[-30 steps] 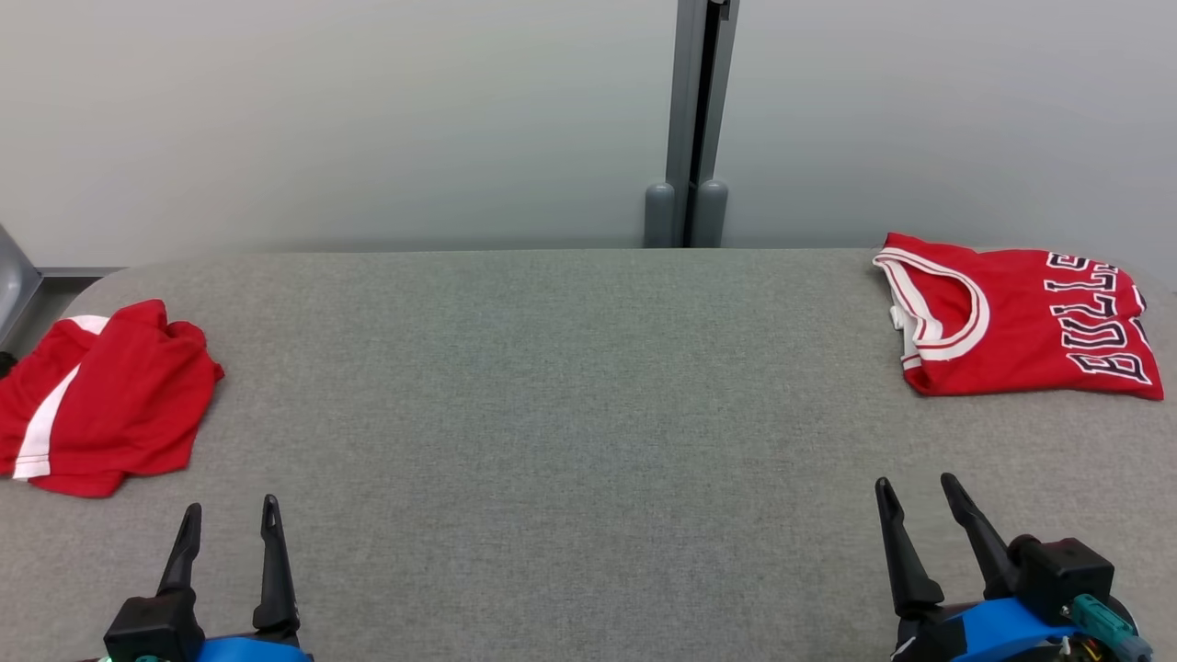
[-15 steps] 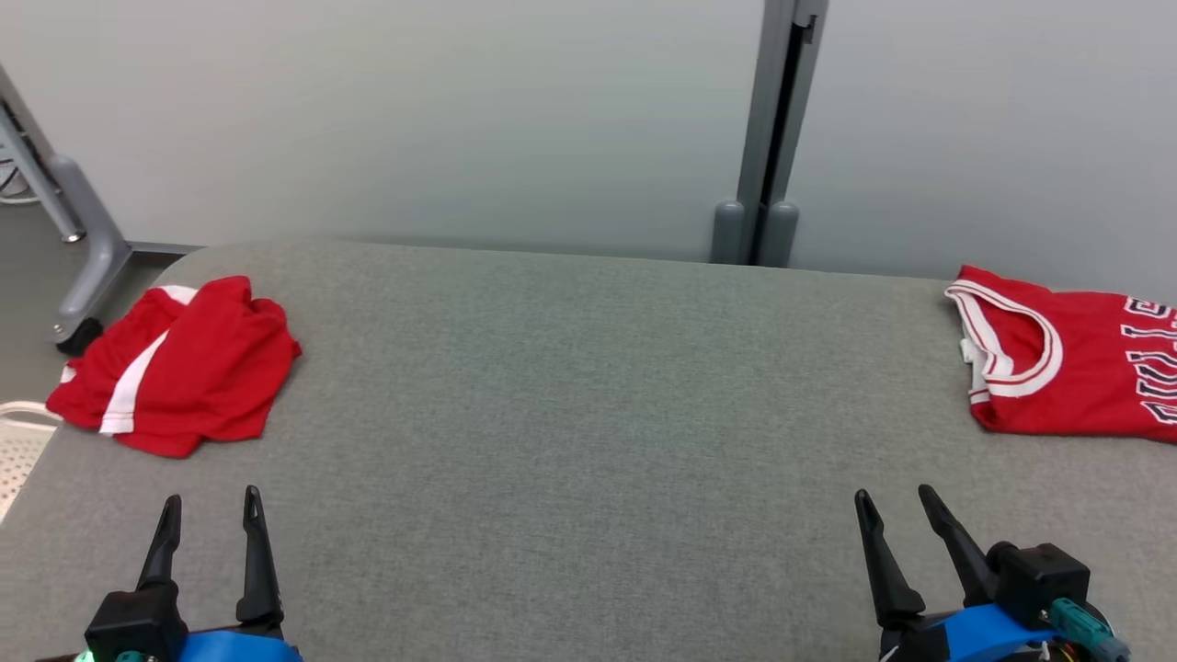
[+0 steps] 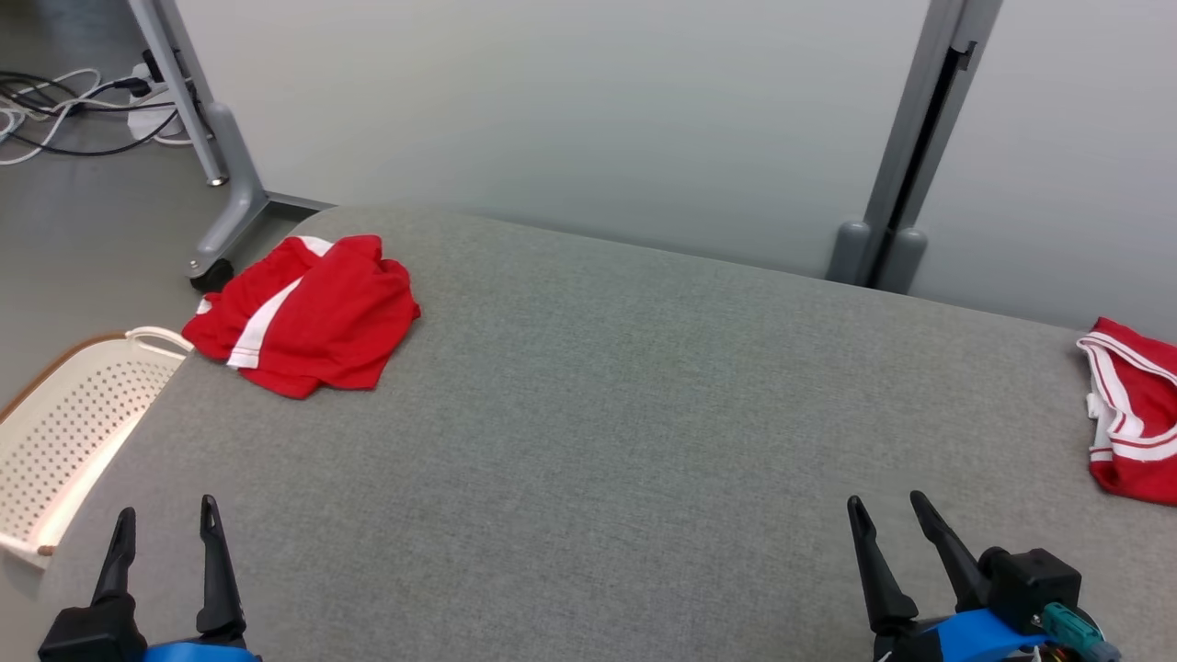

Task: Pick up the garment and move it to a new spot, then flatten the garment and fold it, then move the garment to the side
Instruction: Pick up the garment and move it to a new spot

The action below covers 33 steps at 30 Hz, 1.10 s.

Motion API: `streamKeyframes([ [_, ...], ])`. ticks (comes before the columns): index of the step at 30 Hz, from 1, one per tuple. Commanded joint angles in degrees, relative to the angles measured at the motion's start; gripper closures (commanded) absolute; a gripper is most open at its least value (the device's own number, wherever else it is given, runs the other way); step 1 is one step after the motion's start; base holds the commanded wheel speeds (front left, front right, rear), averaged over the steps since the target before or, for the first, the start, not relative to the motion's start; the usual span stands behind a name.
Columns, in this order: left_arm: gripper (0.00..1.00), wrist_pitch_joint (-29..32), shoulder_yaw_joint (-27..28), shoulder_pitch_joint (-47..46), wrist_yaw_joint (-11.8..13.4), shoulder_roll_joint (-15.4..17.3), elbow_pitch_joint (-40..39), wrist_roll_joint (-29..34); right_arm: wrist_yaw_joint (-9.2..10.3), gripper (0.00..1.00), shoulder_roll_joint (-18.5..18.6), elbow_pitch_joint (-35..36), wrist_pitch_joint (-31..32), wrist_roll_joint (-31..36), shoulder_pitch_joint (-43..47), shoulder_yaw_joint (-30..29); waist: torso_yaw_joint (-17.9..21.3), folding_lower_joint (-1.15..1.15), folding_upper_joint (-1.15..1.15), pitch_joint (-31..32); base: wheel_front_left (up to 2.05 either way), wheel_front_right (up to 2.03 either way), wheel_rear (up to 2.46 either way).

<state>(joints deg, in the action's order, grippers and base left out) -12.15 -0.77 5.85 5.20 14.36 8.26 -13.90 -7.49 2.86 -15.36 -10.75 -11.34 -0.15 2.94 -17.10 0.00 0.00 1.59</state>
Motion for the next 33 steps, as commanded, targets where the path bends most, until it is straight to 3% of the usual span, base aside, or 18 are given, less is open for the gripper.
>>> streamKeyframes([
  [1,0.00,0.1,0.3,0.5,0.3,0.5,-0.5,-0.3,-0.01,0.00,0.1,-0.1,-0.4,-0.1,-0.6,-0.1,-1.6,0.00,0.00,-0.6,0.00,0.00,0.00],
  [16,0.00,0.0,1.7,1.4,1.7,1.6,-2.6,-1.4,-0.01,0.00,0.1,-0.2,0.1,0.9,-1.1,0.2,-7.9,0.00,0.00,-1.9,0.00,0.00,0.00],
  [25,0.00,-0.7,2.1,1.0,2.3,1.3,-2.3,-2.1,-0.01,0.00,0.1,0.4,0.8,1.6,-1.4,0.3,-7.5,0.00,0.00,-3.1,0.00,0.00,0.00],
  [33,0.00,-1.2,2.7,-6.4,1.3,2.7,-0.4,-3.0,-0.01,0.00,0.1,3.1,1.9,3.9,-3.3,-1.0,-4.5,0.00,0.00,-6.7,0.00,0.00,0.00],
])
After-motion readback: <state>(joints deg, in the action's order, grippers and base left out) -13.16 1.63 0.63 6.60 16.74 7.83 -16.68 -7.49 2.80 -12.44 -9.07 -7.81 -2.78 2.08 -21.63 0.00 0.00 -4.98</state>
